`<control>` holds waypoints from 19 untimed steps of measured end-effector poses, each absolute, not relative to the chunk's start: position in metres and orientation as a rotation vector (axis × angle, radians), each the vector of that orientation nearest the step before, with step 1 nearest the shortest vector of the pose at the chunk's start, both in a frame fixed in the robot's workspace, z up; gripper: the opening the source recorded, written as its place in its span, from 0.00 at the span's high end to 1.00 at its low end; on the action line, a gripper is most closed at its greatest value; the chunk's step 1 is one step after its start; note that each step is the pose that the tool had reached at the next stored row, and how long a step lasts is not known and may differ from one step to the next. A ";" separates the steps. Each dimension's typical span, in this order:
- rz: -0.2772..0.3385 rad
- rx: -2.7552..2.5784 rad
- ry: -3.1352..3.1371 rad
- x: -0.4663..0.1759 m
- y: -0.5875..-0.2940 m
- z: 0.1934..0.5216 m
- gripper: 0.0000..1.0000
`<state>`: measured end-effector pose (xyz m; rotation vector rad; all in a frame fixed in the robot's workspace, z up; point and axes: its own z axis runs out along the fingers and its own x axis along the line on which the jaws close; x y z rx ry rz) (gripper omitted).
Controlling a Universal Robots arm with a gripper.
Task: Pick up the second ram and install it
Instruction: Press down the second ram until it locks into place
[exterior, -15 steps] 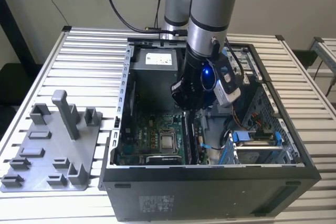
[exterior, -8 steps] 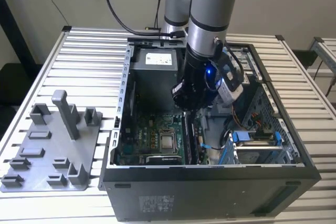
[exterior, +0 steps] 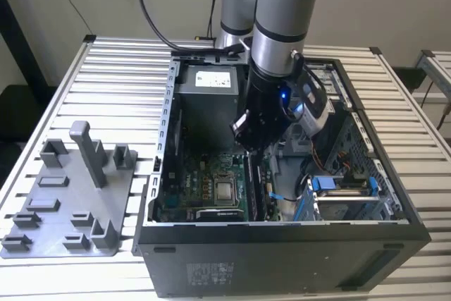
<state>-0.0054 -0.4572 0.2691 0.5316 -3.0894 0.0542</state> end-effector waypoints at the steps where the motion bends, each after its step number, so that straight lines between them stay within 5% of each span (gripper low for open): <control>1: 0.054 0.559 -3.085 -0.005 -0.457 0.269 0.89; 19: 0.055 1.055 -2.958 -0.005 -0.457 0.269 0.89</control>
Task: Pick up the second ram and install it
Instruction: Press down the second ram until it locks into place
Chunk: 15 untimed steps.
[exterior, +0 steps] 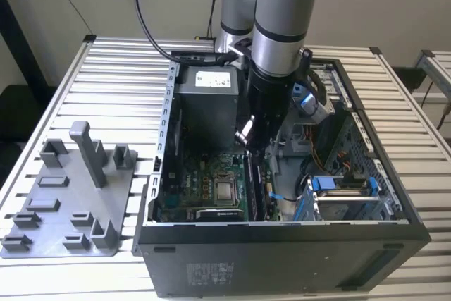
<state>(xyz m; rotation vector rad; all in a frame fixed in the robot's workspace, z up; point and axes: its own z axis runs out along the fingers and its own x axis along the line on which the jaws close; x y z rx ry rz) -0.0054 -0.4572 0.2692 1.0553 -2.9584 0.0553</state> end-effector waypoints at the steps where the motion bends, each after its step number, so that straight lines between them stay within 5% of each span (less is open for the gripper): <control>1: 0.055 1.084 -2.948 -0.005 -0.457 0.269 0.89; 15: 0.055 1.450 -2.792 -0.006 -0.457 0.269 0.89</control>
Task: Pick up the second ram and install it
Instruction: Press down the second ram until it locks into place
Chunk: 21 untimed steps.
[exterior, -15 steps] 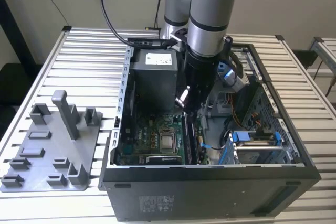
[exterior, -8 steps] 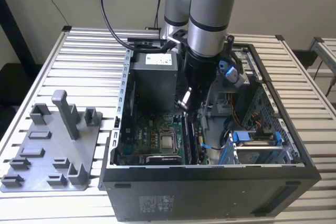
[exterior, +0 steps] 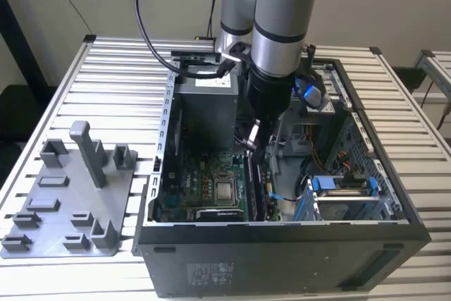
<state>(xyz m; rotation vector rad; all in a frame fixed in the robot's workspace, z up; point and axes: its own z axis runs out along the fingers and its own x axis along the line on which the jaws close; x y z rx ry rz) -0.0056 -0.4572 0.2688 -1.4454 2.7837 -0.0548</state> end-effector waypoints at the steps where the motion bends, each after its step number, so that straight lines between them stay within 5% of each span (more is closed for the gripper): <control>1: -0.055 -1.470 2.770 -0.006 -0.457 0.269 0.89; 21: -0.053 -1.860 2.518 -0.008 -0.457 0.261 0.89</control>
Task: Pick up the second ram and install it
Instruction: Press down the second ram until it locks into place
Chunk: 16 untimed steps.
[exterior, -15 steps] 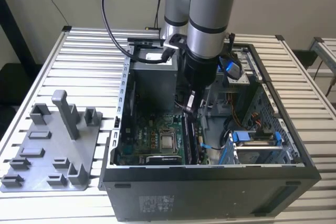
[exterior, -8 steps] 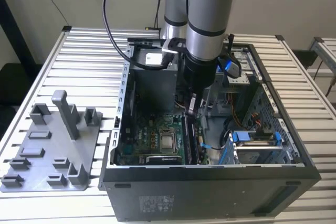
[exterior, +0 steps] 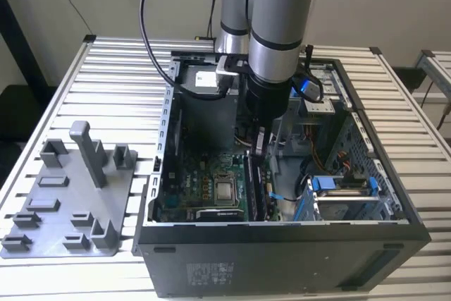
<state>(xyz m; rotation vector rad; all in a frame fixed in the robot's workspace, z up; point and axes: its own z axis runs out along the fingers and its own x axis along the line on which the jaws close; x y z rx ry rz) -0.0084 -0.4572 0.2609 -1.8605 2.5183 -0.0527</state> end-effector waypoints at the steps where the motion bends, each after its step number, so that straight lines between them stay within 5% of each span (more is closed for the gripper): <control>1: -0.053 -1.861 2.518 -0.008 -0.457 0.261 0.89; 16: -0.050 -2.124 2.295 -0.008 -0.457 0.260 0.89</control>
